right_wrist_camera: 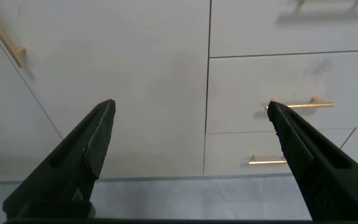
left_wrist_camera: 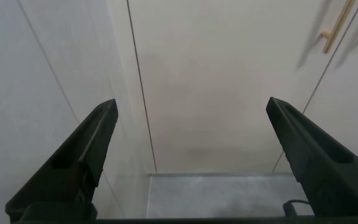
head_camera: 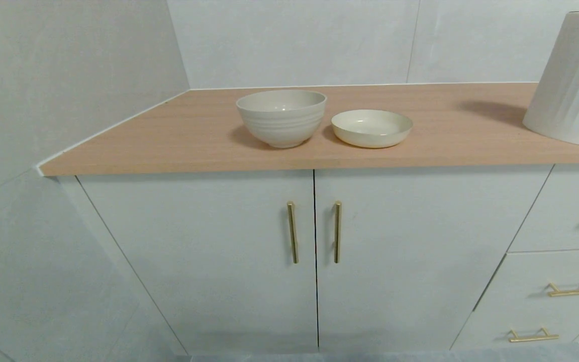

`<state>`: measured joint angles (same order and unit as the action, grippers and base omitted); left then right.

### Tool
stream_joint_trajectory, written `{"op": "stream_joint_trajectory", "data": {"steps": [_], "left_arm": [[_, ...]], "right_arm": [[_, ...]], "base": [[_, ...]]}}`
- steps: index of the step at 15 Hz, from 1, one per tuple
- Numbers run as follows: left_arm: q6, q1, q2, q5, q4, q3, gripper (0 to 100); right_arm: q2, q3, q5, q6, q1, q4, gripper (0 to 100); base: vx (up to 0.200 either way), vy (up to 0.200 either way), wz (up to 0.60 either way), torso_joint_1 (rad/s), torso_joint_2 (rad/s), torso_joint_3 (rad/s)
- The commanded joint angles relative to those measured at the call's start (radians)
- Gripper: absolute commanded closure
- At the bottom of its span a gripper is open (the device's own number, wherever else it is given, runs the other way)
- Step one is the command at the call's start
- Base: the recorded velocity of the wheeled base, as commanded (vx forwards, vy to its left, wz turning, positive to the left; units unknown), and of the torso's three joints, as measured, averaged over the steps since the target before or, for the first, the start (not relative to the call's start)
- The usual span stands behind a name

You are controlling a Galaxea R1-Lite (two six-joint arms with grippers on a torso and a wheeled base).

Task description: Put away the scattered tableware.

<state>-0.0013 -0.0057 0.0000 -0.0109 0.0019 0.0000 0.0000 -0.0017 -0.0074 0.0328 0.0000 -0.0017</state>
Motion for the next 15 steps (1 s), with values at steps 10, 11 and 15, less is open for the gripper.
{"op": "stream_joint_trajectory", "data": {"steps": [10, 11, 15], "left_arm": [[0.0, 0.0, 0.0, -0.001, 0.0, 0.0, 0], [0.0, 0.0, 0.0, -0.001, 0.0, 0.0, 0], [0.001, 0.0, 0.0, 0.0, 0.0, 0.0, 0]], "right_arm": [[0.002, 0.0, 0.003, -0.045, 0.0, 0.0, 0], [0.002, 0.0, 0.003, -0.045, 0.0, 0.0, 0], [0.009, -0.112, 0.055, -0.008, 0.002, -0.081, 0]], "base": [[0.0, 0.0, 0.0, -0.002, 0.01, 0.004], [0.0, 0.0, 0.0, 0.0, 0.0, 0.0], [0.0, 0.0, 0.0, 0.0, 0.0, 0.0]]}}
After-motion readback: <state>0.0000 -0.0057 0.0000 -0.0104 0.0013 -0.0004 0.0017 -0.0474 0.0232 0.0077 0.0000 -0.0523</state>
